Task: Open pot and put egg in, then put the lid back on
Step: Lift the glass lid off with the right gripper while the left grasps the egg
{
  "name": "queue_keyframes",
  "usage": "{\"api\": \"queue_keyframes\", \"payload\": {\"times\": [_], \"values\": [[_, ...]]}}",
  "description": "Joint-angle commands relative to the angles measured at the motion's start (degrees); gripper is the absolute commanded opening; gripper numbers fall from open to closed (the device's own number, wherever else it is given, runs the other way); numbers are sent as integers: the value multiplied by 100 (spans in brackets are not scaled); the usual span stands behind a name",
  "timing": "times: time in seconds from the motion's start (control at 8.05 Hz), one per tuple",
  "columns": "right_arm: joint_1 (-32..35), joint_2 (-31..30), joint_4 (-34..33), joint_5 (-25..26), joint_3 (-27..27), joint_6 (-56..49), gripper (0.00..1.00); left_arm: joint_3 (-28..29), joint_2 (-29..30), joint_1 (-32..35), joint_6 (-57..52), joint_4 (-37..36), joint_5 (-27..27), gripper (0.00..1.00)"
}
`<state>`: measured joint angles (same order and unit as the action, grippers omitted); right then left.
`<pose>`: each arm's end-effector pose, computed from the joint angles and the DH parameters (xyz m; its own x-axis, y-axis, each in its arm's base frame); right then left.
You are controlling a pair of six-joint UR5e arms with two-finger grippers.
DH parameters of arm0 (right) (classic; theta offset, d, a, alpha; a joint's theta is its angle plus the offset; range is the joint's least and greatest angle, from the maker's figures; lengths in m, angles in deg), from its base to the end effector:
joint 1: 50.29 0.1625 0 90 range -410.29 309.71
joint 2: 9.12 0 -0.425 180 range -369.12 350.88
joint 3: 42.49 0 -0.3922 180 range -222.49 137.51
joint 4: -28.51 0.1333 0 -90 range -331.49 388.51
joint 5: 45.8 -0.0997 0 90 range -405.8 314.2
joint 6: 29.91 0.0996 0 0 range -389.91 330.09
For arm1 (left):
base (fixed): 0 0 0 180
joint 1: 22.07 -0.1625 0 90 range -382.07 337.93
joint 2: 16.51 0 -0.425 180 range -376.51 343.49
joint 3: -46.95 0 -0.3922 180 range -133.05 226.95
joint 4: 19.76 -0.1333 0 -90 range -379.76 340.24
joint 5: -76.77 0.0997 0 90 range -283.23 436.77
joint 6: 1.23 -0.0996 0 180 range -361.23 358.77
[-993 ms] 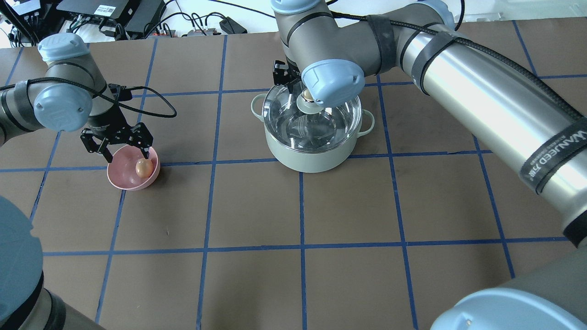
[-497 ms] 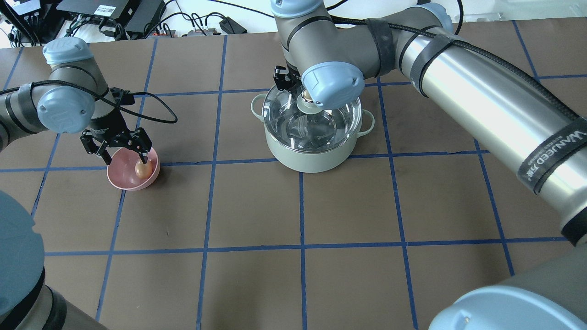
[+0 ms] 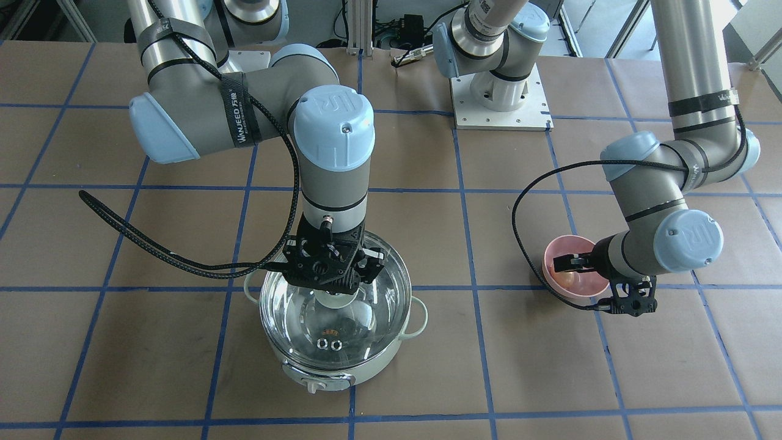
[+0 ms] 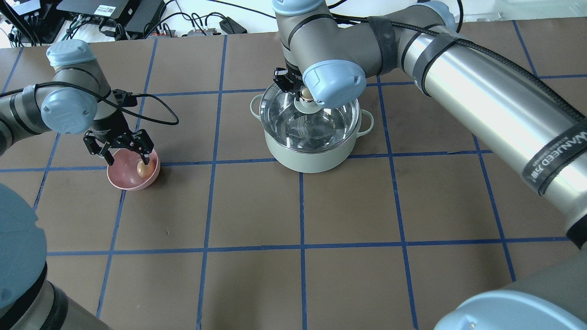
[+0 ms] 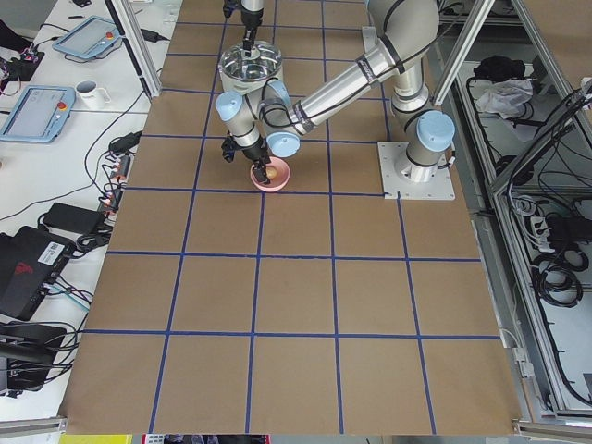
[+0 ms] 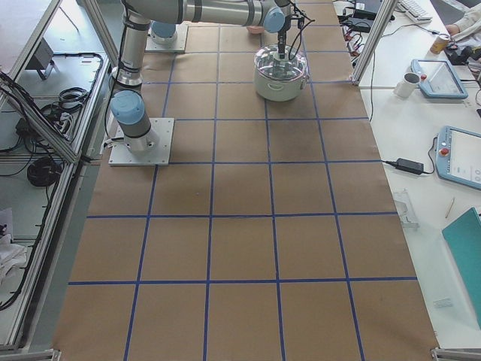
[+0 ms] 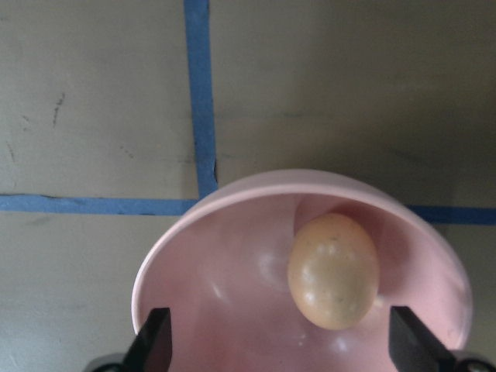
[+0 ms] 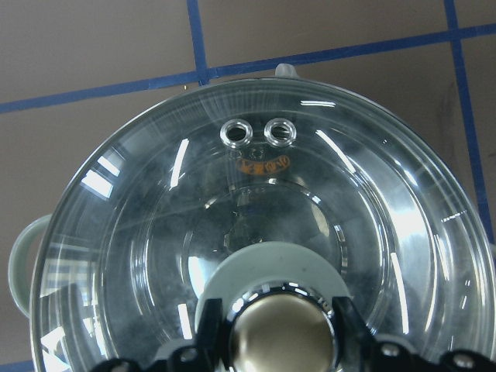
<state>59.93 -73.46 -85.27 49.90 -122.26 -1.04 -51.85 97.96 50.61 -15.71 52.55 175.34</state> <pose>0.3491 -0.5909 0.3577 -0.9872 0.1589 0.0159 0.1538 0.9726 -0.1746 0.0577 -0.5828 0.2125 -0.9973 -0.0181 -0.0718 -0.0386 0.9544 0.2959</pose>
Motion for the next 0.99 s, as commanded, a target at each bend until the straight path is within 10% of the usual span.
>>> {"api": "queue_keyframes", "payload": {"times": [0.0,0.87], "values": [[-236,-392,144,-104,41,-379,0,1,49,0,-324,-16,-22,96],[-2222,-1229,1244,-377,50,-3393,0,1,181,0,-669,-94,-224,90]]}}
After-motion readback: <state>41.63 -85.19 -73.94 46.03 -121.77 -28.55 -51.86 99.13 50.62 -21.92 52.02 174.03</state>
